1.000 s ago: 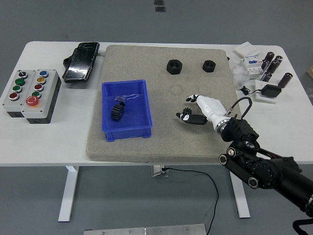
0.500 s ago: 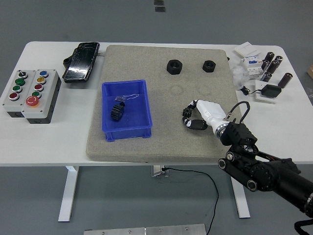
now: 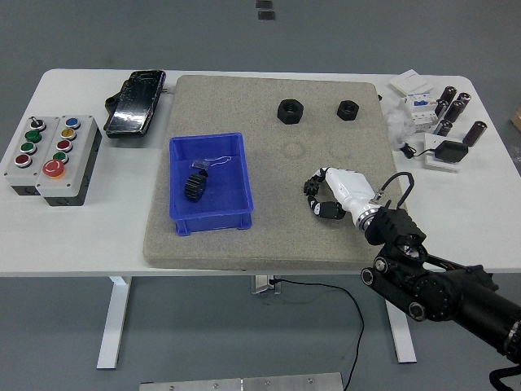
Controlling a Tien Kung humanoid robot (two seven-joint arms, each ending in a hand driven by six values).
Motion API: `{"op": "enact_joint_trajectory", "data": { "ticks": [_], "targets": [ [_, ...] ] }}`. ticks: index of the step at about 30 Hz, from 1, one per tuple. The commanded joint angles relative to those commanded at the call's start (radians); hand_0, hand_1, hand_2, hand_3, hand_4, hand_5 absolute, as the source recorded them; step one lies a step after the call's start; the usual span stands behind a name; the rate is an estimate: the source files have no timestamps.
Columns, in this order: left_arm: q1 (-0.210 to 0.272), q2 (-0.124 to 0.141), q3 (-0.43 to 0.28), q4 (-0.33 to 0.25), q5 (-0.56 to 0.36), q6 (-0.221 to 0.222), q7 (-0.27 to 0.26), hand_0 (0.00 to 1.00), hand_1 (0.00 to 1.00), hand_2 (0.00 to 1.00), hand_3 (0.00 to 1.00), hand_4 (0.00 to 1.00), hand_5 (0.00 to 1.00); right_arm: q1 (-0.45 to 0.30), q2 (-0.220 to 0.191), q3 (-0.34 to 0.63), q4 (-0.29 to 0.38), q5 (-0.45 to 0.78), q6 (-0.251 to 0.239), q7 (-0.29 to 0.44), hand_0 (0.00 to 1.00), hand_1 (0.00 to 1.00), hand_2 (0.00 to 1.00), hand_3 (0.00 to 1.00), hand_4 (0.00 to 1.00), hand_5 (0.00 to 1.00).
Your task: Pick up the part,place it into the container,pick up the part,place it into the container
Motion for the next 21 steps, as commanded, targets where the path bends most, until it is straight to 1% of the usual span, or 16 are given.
{"op": "enact_joint_trajectory", "data": {
  "ticks": [1,6,7,21],
  "targets": [
    [0.0,0.0,0.0,0.0,0.0,0.0,0.0,0.672,0.647,0.599,0.64,0.712,0.355,-0.001,0.001,-0.002,-0.002,0.001,-0.002,0.0,0.71,0.618,0.461,0.668,0.566,0.152],
    [0.001,0.0,-0.001,0.0,0.001,0.0,0.0,0.672,0.647,0.599,0.64,0.712,0.355,-0.003,0.003,-0.007,-0.008,0.005,-0.01,0.001,0.71,0.618,0.461,0.668,0.566,0.152],
    [0.001,0.0,-0.001,0.0,0.001,0.0,0.0,0.672,0.646,0.6,0.64,0.712,0.355,-0.004,0.003,-0.007,-0.008,0.006,-0.013,0.001,0.709,0.618,0.456,0.665,0.56,0.177],
    [0.002,0.0,-0.001,0.0,0.004,0.0,0.0,0.672,0.647,0.599,0.64,0.712,0.357,-0.004,0.007,-0.006,0.001,0.014,-0.066,0.014,0.69,0.609,0.459,0.666,0.554,0.192]
  ]
}}
